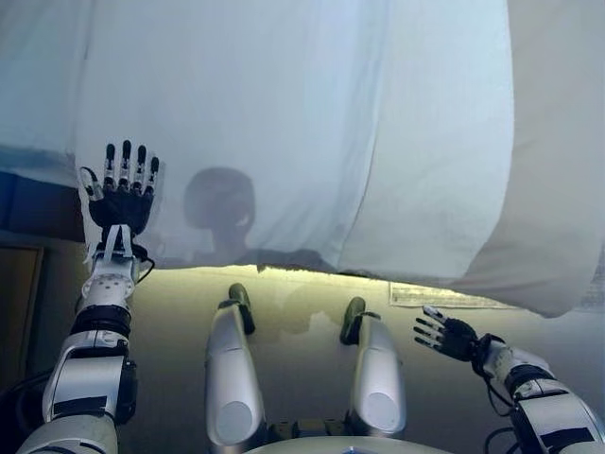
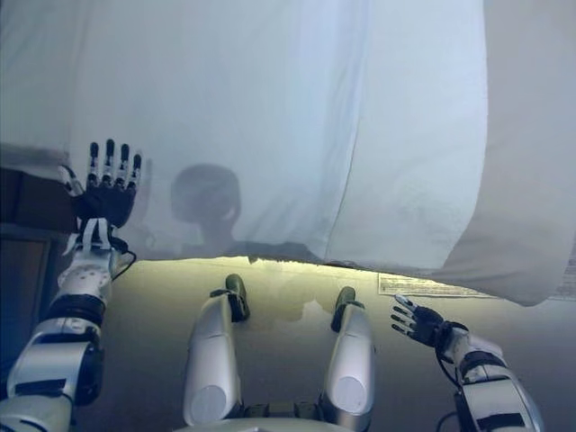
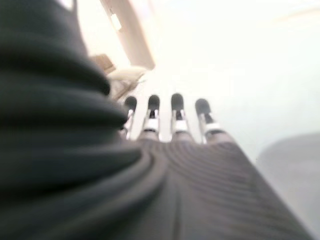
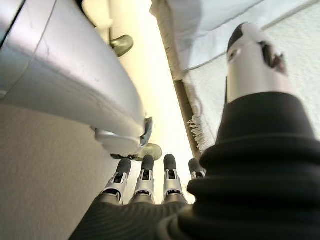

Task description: Make the bed neatly

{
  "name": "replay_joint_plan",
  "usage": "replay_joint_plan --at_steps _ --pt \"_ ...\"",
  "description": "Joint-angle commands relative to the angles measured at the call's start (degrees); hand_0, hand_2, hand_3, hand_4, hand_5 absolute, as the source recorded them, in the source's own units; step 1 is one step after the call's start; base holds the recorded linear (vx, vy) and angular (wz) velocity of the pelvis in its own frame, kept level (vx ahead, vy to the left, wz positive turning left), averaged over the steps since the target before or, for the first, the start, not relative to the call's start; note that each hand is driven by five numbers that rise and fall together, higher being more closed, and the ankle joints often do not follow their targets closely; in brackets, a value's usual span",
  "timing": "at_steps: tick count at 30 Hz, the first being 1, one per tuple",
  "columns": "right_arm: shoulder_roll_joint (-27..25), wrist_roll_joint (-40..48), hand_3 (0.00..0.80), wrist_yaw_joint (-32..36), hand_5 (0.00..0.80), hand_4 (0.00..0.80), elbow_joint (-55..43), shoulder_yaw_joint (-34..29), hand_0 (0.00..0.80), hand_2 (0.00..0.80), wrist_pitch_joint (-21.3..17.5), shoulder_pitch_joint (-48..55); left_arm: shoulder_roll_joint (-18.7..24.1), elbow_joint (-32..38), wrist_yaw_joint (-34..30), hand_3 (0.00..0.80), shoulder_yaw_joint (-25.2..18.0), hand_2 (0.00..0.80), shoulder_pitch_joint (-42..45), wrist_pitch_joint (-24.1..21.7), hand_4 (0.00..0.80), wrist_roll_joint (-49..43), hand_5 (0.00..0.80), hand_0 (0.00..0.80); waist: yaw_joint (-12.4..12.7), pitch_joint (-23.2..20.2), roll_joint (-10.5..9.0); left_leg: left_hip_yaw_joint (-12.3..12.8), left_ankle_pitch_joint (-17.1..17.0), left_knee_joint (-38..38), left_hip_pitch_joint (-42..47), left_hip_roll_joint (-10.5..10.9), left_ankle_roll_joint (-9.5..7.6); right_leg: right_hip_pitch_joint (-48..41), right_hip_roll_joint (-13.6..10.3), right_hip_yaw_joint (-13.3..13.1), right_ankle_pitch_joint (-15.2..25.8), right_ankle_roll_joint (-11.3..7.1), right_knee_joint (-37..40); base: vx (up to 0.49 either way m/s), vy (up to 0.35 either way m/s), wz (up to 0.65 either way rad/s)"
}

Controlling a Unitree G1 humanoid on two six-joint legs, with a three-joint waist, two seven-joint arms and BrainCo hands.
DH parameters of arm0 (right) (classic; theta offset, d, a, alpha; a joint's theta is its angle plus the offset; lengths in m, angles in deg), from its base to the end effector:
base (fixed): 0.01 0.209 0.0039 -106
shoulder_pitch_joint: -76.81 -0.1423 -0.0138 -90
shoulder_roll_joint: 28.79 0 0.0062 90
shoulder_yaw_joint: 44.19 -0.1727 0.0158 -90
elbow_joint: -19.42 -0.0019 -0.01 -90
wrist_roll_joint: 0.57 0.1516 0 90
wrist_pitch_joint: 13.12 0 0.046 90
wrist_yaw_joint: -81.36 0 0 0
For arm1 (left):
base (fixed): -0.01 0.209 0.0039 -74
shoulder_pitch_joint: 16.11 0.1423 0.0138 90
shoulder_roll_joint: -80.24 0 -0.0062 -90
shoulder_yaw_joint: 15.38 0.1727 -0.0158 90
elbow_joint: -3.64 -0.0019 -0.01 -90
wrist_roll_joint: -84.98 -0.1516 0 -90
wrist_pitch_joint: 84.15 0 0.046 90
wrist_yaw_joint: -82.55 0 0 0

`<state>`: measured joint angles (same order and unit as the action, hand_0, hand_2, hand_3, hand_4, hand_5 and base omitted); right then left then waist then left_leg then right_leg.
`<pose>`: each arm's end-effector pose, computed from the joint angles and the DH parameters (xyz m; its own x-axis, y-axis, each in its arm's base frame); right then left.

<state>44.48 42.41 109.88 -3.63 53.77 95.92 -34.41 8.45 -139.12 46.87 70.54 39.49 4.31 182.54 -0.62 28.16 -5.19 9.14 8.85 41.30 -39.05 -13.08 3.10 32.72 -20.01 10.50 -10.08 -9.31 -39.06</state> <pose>0.2014 -0.3114 -0.0265 0.6399 0.1667 -0.7501 0.1947 0.9092 0.3681 0.2935 0.3092 0.0912 0.9065 0.1470 0.3959 0.2979 0.4419 -0.8462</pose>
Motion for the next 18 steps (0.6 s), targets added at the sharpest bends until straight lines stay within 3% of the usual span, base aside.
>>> replay_joint_plan --at_steps 1,3,18 --pt "-3.1 3.8 0.000 0.8 0.000 0.000 -0.3 2.4 0.000 0.000 -1.5 0.4 2.5 -2.7 2.3 0.000 -0.9 0.000 -3.2 -2.9 0.000 3.9 0.000 0.000 1.3 -0.7 -1.52 -4.5 4.5 -0.2 1.2 -2.6 4.74 5.9 -0.2 -1.2 5.1 -0.70 0.3 -0.050 0.008 -0.01" --pt "-3.5 4.7 0.000 1.1 0.000 0.000 -0.4 2.6 0.000 0.000 -1.9 0.0 3.1 -4.8 3.3 0.000 -1.2 0.000 -3.2 -2.7 0.000 4.6 0.000 0.000 1.7 -0.6 -1.82 -5.4 6.4 1.1 0.1 -2.9 5.32 6.9 0.0 -1.3 3.2 -1.14 -1.6 0.000 -0.003 -0.02" --pt "-9.8 9.1 0.000 2.9 0.000 0.000 -3.2 0.7 0.000 0.000 -1.3 -4.0 5.4 -10.4 6.2 0.000 -5.4 0.000 1.5 0.9 0.000 7.8 0.000 0.000 3.4 1.3 -1.11 -7.7 7.8 7.6 -9.7 -2.7 5.38 15.6 -0.6 -0.5 0.4 0.18 -9.0 -0.094 0.019 0.01"
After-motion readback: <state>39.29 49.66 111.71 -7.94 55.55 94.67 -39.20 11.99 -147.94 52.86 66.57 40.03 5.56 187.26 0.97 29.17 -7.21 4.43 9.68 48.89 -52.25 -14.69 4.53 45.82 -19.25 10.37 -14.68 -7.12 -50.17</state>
